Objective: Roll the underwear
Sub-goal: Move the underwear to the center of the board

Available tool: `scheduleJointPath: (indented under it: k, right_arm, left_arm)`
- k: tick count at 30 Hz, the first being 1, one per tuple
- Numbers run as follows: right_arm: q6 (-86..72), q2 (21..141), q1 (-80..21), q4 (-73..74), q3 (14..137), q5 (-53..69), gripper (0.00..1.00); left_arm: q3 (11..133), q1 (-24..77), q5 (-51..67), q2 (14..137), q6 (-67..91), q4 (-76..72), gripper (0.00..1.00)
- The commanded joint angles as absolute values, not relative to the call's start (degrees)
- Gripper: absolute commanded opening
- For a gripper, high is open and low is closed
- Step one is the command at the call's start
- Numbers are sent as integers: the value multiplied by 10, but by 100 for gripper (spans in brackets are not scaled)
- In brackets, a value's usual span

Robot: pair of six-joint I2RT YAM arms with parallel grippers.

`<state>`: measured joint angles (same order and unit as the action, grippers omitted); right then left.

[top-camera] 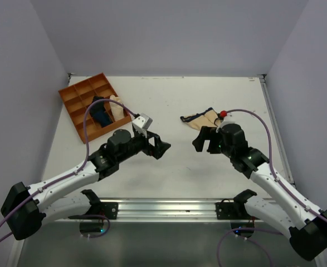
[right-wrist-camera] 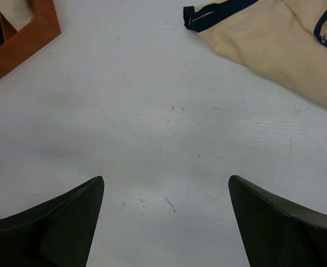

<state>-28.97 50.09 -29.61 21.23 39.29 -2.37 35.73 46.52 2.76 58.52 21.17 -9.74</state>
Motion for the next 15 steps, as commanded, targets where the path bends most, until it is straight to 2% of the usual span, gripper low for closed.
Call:
scheduleJointPath:
  k: [1,9,13,15]
  right_arm:
    - [-298,489,-295,208,420,-47,99]
    - [-291,507,-296,228,460,-90,98]
    - [-244,549,-294,197,488,-182,98]
    - [-215,610,-272,192,524,-254,98]
  left_arm:
    - [353,466,25,575,195,-140,100]
    - [352,466,18,567,197,-137,100]
    - [351,466,3,567,199,-139,100]
    - [353,466,3,572,200,-139,100]
